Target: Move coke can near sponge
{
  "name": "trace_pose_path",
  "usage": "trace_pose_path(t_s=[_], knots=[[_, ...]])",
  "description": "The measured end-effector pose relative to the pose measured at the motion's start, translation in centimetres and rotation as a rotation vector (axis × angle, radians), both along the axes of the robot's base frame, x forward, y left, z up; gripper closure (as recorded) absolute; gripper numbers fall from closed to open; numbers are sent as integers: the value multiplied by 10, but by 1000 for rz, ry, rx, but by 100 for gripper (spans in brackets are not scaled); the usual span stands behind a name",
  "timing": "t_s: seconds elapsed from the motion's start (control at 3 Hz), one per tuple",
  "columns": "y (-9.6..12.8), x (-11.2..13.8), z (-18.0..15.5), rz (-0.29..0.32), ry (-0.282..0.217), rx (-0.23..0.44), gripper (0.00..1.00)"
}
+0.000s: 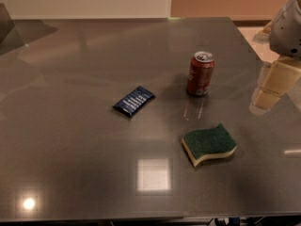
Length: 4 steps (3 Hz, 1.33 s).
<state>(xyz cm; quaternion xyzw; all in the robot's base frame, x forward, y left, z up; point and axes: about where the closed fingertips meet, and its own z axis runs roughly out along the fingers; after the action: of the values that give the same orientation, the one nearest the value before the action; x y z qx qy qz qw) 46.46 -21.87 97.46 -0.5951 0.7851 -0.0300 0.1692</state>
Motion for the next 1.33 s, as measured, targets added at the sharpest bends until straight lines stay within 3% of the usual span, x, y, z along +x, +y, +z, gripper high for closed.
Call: trace_pose_path(t_s=[0.67, 1.0, 1.33], knots=[[3, 86, -20, -89, 8, 138, 0], [13, 117, -37, -110, 26, 195, 0], [29, 131, -51, -99, 53, 235, 0]])
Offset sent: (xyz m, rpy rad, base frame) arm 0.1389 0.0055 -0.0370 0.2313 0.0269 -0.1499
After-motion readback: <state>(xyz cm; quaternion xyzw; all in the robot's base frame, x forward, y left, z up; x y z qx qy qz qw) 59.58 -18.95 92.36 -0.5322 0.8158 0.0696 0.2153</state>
